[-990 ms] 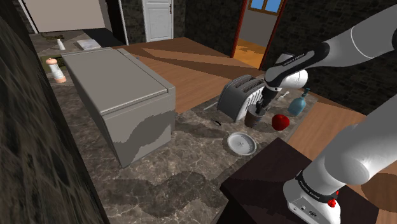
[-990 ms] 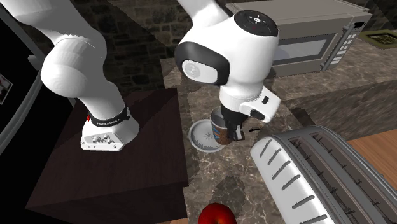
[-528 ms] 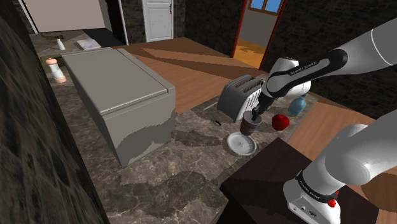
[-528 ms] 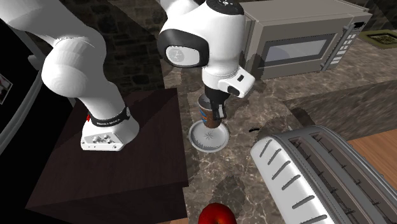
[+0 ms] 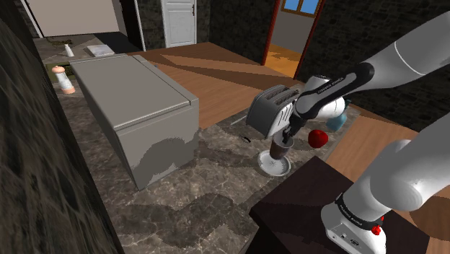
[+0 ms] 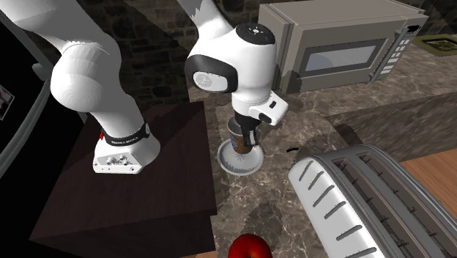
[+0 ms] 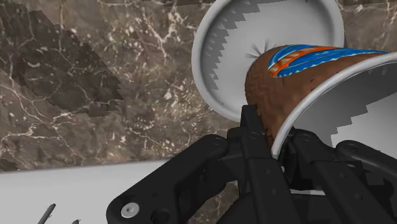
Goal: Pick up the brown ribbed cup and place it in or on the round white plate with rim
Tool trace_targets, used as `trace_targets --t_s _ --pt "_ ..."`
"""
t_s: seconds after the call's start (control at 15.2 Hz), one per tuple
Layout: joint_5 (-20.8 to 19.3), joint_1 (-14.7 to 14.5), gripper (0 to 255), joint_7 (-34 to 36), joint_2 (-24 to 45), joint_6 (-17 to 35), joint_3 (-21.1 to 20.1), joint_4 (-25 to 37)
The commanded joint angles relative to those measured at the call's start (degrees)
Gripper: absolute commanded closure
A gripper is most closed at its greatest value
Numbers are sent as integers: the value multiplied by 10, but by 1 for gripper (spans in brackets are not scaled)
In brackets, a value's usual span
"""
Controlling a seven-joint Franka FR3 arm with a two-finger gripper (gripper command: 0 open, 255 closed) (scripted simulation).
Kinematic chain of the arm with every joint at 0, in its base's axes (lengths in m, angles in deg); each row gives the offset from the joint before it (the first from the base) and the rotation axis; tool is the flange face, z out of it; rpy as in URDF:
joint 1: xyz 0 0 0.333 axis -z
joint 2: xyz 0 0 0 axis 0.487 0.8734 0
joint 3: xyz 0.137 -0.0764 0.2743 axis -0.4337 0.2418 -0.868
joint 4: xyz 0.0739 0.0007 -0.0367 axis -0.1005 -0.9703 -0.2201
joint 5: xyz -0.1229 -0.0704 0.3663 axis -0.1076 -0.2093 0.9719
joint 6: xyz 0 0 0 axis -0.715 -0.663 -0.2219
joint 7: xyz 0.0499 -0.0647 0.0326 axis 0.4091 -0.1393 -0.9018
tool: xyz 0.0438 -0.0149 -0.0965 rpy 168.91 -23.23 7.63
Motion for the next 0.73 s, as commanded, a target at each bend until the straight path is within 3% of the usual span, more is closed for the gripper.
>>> trace_targets --t_s 0.0,0.53,0.66 --pt "19 -9 255 -15 19 20 5 -2" --pt "148 -43 255 -113 107 89 10 4" --pt "148 -42 255 -113 107 89 10 4"
